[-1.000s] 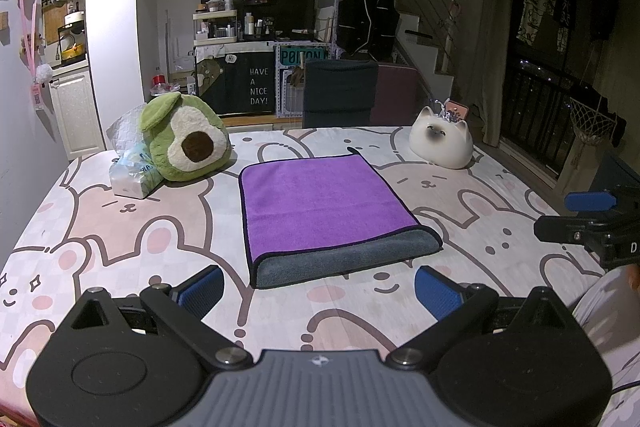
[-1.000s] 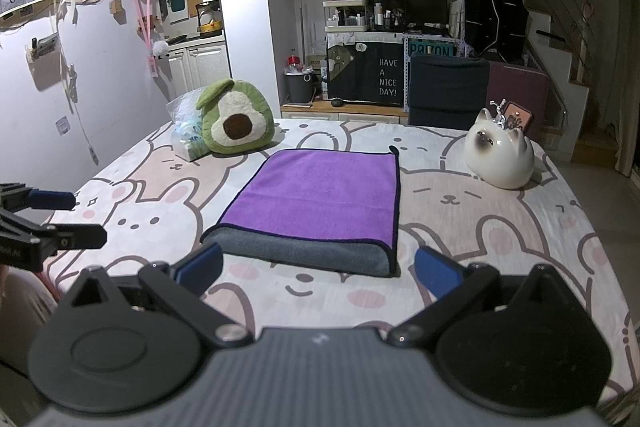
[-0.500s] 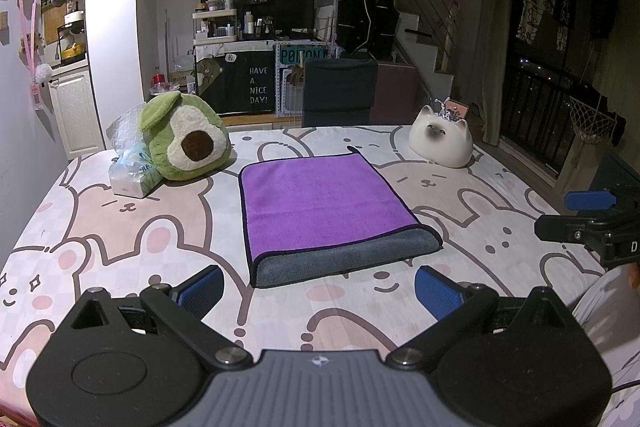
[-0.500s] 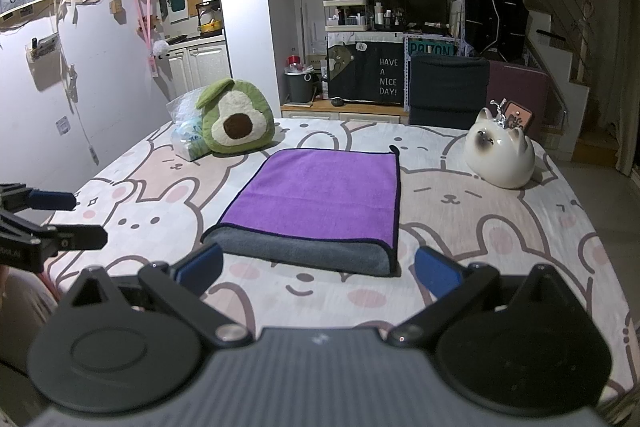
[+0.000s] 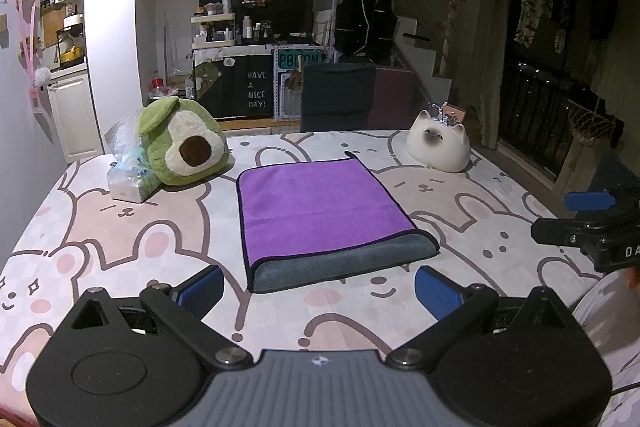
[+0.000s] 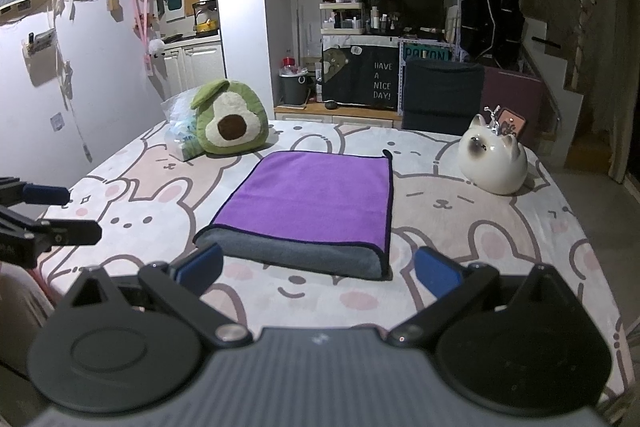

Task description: Fold towel

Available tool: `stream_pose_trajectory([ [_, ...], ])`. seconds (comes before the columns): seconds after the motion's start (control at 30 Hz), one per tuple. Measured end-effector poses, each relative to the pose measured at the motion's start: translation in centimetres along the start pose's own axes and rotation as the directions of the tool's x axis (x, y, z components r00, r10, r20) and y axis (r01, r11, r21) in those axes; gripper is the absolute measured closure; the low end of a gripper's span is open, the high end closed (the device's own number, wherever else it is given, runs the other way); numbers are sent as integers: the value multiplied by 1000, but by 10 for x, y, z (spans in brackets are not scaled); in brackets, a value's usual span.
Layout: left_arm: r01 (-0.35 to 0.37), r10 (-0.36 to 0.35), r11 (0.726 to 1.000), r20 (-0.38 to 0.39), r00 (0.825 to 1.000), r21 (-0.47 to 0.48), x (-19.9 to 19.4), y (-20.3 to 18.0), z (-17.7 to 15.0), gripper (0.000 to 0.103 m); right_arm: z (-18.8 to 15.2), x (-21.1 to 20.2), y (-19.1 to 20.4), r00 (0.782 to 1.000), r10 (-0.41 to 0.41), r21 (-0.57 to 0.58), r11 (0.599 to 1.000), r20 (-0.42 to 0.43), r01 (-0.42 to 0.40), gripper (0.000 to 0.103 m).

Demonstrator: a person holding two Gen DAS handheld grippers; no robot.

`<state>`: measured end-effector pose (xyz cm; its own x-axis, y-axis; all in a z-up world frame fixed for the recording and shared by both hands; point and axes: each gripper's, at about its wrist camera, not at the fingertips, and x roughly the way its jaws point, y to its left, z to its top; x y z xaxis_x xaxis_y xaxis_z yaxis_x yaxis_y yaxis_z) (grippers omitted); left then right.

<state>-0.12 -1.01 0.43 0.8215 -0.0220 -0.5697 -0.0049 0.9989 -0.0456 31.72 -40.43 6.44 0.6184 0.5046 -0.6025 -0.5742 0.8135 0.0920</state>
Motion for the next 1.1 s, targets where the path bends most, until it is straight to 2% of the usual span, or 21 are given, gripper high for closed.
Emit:
stream_pose_trajectory([
  [0.13,-2,2,1000,-6,1000,4,4,0,2,2,1,1,0,1000,-15,-4,1000,-7,15,0],
  [0.8,-39,39,999,2,999,31,28,-1,19,0,14,19,-4,1000,18,-12,1000,-2,-18,0],
  [1.1,-36,36,999,-3,999,5,50,6,34,0,21,32,-6,1000,14,-28,999,7,-14,0],
])
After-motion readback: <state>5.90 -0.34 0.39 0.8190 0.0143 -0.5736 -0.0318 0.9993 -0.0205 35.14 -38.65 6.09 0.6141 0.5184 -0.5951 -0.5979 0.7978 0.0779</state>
